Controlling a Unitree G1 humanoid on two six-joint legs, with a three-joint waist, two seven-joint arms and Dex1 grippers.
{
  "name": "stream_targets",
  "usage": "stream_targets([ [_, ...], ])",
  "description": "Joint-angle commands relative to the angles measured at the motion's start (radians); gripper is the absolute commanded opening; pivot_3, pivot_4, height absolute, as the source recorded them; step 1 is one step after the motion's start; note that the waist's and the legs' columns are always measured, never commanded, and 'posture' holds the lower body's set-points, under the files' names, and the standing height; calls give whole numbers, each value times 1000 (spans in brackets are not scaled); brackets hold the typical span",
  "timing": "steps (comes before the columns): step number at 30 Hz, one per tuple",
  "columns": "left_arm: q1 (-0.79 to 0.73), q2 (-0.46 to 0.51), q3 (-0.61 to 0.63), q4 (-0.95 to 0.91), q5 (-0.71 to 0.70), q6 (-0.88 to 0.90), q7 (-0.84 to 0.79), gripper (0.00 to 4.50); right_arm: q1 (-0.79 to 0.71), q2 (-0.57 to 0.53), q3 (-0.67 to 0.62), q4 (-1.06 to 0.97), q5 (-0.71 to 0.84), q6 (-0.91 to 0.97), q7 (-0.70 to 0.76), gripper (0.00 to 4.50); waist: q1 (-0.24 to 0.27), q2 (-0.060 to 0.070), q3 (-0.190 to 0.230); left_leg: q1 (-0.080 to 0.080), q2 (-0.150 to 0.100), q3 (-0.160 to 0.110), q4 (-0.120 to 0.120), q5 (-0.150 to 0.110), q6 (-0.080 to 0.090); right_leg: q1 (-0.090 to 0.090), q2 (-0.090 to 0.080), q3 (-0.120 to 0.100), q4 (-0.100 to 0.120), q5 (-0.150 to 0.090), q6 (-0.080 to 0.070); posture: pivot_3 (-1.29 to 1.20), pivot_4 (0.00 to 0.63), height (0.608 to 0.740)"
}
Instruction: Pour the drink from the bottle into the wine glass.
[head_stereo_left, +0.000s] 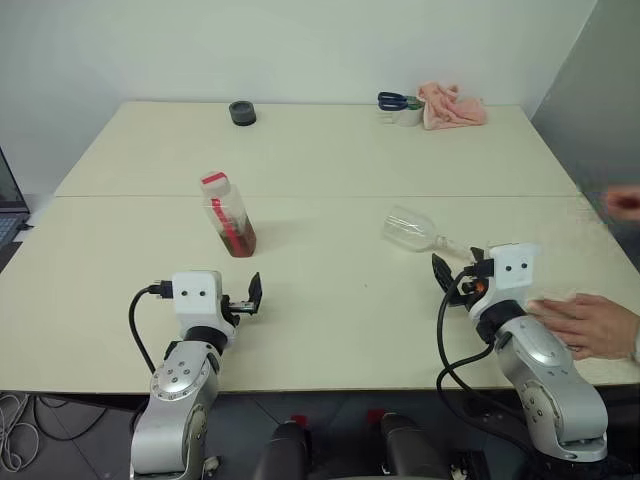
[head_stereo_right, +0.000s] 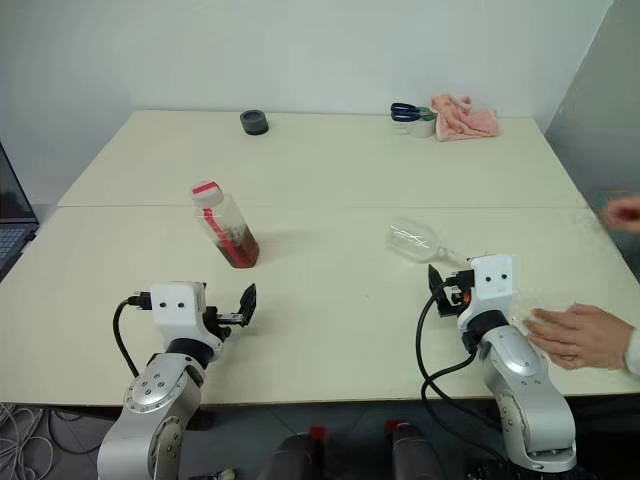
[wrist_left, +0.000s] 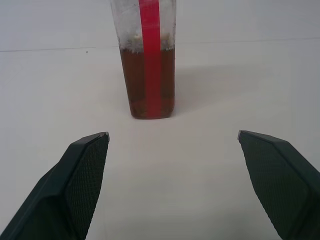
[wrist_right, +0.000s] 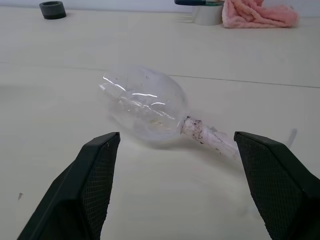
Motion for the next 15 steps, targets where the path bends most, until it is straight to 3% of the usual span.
stream_targets([
  [1,-1,7,13,-70,-21,-21,-18,4469,-7,0,-20,-37,-2,-26,-1,3900,0,0,0,0,0,0,0,0,0,0,0,0,0,0,0,0,150,740],
  [15,-17,13,-8,-75,36,9,17,4469,-9,1,-20,-41,-2,-20,-4,3900,0,0,0,0,0,0,0,0,0,0,0,0,0,0,0,0,150,740],
])
